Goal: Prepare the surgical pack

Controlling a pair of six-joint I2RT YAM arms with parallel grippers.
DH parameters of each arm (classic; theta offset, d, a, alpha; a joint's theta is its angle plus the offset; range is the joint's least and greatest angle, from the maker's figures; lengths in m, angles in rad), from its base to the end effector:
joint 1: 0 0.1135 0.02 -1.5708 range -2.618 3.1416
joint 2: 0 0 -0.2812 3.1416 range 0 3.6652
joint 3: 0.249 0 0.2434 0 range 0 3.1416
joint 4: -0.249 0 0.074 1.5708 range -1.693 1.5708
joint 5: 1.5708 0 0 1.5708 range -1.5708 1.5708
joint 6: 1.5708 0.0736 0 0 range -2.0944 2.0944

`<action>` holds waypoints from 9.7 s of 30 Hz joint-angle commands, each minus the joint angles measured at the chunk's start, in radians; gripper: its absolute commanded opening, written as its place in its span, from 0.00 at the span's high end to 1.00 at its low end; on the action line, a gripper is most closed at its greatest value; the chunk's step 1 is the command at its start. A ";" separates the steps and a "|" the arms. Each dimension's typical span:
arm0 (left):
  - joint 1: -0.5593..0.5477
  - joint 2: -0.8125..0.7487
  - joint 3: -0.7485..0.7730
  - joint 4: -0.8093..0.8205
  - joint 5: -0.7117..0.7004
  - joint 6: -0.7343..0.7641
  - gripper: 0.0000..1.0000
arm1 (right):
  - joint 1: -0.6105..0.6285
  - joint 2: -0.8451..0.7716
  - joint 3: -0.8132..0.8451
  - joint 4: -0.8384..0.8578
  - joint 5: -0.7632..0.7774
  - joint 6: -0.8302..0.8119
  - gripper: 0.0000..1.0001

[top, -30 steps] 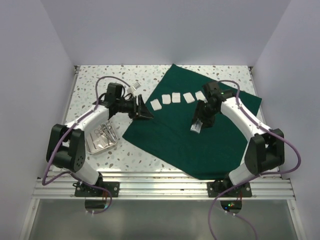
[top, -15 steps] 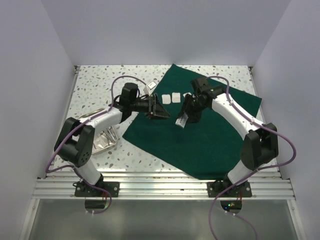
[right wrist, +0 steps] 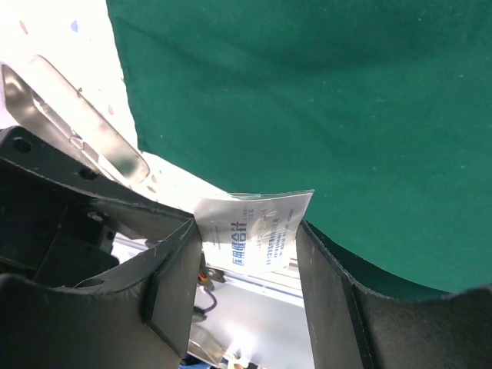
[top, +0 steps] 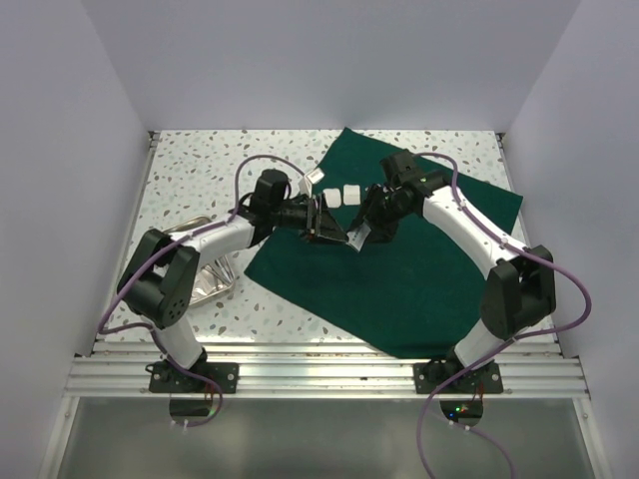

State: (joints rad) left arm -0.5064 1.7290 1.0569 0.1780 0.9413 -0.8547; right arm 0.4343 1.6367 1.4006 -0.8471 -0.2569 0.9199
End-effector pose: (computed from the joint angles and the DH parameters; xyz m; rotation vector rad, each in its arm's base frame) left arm 0.3118 -0.2410 0.2356 0.2833 2.3330 -1.7342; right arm 0.3096 0.1642 0.2690 0.5923 2.7695 0.7261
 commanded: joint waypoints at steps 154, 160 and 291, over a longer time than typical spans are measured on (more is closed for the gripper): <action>0.434 0.047 0.203 -0.673 -0.340 0.503 0.55 | -0.367 0.744 0.702 0.003 0.179 -0.539 0.41; 0.434 0.050 0.199 -0.673 -0.337 0.503 0.55 | -0.370 0.759 0.699 0.006 0.170 -0.553 0.42; 0.430 0.061 0.173 -0.650 -0.279 0.479 0.54 | -0.325 0.683 0.514 0.217 -0.050 -0.431 1.00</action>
State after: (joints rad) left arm -0.0689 1.7859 1.2209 -0.4870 0.6430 -0.3756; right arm 0.1101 2.3386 1.9179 -0.6567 -0.3305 0.4896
